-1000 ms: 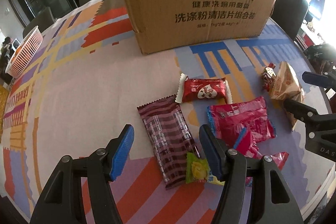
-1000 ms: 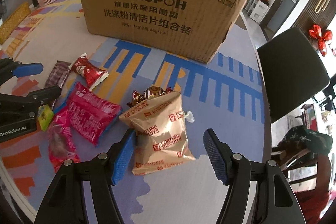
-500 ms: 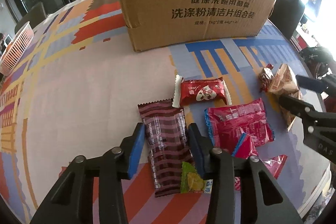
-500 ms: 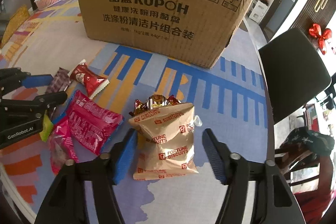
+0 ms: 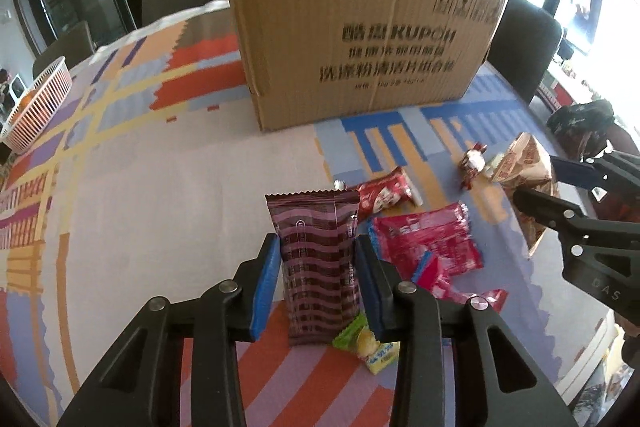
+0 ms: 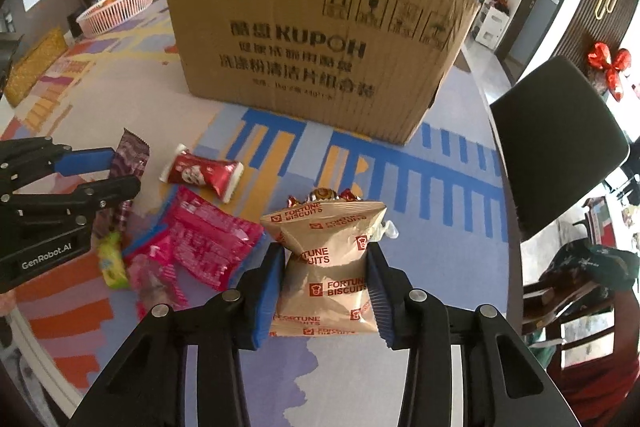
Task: Organize snacks
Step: 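Carry the Fortune Biscuits bag and chocolate bar with both grippers toward the box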
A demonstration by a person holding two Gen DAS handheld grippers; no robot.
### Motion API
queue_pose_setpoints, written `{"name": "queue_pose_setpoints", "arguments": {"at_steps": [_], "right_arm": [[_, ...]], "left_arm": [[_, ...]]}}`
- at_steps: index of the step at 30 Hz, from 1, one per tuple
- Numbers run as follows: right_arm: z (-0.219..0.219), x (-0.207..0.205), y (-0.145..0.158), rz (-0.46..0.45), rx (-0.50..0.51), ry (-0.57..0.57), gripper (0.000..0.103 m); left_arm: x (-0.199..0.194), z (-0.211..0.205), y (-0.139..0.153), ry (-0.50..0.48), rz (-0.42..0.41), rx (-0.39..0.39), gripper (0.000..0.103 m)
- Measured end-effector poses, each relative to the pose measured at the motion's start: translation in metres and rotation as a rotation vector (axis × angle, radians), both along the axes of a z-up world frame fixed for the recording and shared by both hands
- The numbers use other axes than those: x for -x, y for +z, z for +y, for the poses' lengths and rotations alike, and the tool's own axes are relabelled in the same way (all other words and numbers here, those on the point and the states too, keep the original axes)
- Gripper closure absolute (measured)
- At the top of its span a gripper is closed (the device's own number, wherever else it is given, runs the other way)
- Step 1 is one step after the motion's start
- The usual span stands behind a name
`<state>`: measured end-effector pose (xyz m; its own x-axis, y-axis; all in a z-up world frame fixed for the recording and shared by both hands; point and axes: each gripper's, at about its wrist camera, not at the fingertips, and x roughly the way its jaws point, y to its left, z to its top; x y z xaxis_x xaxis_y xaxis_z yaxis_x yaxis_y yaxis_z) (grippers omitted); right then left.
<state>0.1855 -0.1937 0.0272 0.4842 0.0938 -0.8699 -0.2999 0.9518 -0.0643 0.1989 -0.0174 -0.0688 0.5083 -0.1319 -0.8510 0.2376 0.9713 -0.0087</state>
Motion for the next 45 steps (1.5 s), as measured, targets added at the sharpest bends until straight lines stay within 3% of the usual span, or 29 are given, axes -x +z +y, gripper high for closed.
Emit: {"name": "queue_pose_setpoints", "arguments": {"at_steps": [22,45], "right_arm": [[0.005,0.0,0.074,-0.163,-0.115,0.003,0.061],[-0.01,-0.052,0.132,-0.277,-0.225,-0.041,0.061]], "left_arm": [[0.002,0.003,0.08,-0.004,-0.168,0.058,0.066],[-0.055,-0.008,0.152,-0.02,-0.283,0.086,0.066]]}}
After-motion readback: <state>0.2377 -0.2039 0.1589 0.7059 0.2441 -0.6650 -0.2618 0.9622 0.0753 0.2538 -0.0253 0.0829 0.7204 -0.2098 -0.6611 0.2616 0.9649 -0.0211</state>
